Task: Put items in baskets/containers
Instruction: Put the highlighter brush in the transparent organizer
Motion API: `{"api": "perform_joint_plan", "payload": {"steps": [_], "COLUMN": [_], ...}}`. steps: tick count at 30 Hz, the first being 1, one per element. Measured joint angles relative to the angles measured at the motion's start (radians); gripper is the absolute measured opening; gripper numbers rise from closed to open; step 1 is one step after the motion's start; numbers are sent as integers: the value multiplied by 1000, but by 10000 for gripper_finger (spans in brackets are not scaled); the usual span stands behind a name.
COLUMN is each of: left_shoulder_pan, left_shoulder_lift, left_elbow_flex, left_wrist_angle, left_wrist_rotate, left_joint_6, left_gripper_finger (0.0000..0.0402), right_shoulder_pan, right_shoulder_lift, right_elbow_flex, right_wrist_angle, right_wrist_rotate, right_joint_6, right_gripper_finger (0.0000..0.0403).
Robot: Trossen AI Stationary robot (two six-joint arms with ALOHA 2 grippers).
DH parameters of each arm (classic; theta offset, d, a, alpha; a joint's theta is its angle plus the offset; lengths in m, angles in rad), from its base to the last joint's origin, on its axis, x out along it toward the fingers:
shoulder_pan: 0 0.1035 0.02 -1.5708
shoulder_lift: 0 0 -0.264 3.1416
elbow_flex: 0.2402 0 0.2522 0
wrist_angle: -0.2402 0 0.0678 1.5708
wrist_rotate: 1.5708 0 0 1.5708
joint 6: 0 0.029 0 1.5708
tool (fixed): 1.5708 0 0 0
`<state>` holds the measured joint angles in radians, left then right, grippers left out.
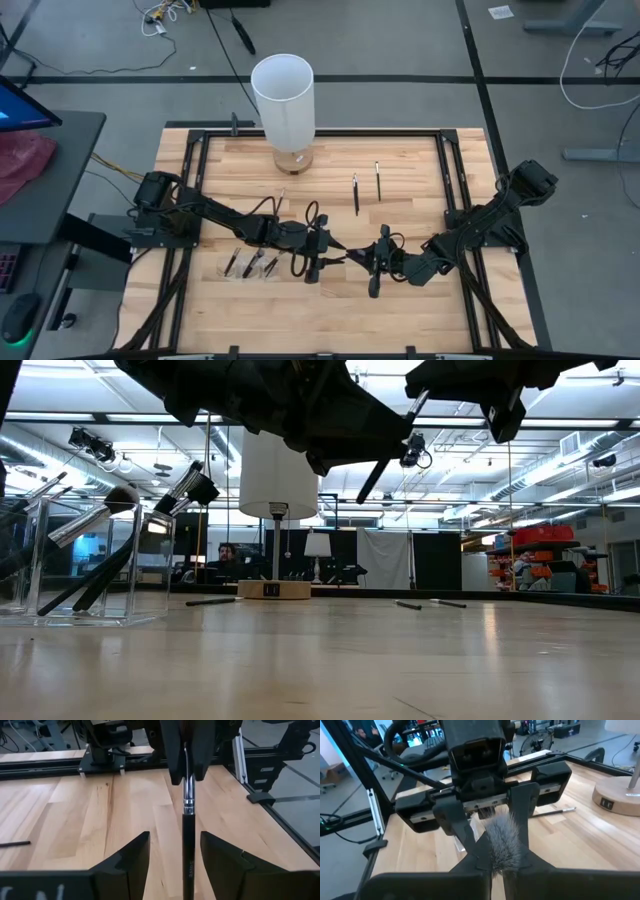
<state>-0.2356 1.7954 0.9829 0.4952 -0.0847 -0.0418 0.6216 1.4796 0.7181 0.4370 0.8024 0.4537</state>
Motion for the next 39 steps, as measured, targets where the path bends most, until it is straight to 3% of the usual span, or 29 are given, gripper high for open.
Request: {"api": "perform_joint_plan", "payload": {"steps": [17,34,39], "left_shoulder_pan": [-4,-4,-10], "left_shoulder_lift": [0,-3,-3], "left_elbow_flex": [0,-1,-1], "left_wrist_angle": [16,71,71], "left_wrist_rotate": [-1,-4,-4], "left_joint_6": [0,1,2], "left_gripper_finger": [105,26,26], "right_shoulder_pan": [-19,-20,-20], "right_shoulder_lift": [0,0,0], "right_elbow_flex": [0,0,0], "right_wrist_angle": [90,64,64], "right_wrist_rotate": [-10,-9,-11], "right_joint_6": [-74,-71,-81], "right_gripper_finger": [10,11,37]}}
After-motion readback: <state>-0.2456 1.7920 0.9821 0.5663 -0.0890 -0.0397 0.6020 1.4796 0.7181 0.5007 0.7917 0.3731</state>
